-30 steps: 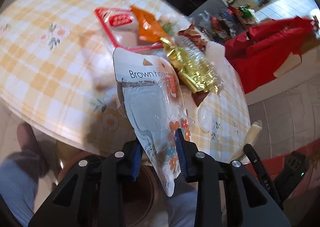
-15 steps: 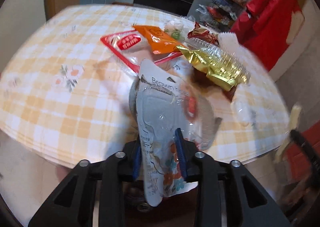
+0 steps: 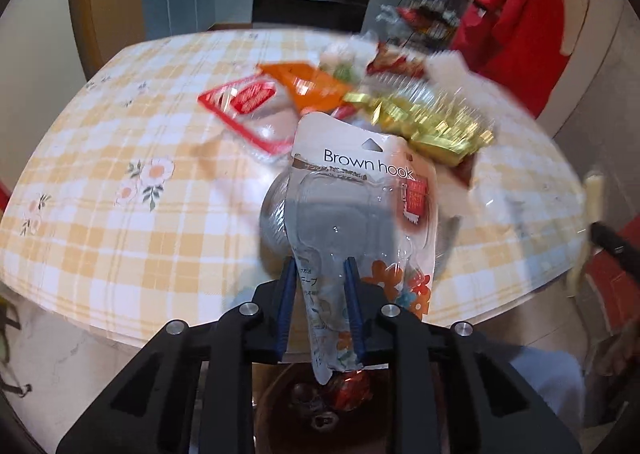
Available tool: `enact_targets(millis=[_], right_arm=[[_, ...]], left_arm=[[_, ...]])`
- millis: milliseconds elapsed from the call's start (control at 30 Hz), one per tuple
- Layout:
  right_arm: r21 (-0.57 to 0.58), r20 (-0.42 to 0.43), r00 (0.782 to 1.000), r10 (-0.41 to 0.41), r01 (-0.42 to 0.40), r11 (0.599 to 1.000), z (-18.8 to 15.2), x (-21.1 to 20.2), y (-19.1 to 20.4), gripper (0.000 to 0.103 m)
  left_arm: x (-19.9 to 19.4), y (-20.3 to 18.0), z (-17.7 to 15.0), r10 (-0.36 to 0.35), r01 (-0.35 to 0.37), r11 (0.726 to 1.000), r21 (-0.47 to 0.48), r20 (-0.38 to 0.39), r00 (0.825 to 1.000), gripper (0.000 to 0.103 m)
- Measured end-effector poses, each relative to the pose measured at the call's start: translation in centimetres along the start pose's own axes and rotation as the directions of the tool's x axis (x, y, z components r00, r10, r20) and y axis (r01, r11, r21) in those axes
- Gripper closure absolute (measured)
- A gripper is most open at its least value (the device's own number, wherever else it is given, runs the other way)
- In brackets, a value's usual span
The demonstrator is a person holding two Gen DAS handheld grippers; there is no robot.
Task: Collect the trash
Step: 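Lift the bread bag and plastic strip over the bin and release both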
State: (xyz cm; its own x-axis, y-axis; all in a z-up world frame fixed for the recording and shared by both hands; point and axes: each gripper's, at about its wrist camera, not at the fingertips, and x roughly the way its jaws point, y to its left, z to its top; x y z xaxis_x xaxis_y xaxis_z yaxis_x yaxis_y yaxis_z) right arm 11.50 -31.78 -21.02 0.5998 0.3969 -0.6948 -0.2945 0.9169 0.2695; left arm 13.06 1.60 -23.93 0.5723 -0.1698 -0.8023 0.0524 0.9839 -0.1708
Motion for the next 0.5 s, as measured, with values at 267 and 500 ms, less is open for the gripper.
enact_targets(millis=[267, 500], right_arm=[[0.0, 0.014, 1.0, 0.003, -0.003, 1.0, 0.4, -0.5, 0.2, 0.086], [-0.012, 0.029, 1.0, 0.01, -0.009, 1.0, 0.6, -1.3, 1.0, 0.086]], left_arm=[[-5.1, 1.0, 2.1, -0.058, 0.068, 0.995, -0.069, 0.13, 0.99, 0.079], [-7.9, 1.8, 2.1, -0.041, 0.057, 0.995, -0.087, 0.176, 0.983, 0.08]])
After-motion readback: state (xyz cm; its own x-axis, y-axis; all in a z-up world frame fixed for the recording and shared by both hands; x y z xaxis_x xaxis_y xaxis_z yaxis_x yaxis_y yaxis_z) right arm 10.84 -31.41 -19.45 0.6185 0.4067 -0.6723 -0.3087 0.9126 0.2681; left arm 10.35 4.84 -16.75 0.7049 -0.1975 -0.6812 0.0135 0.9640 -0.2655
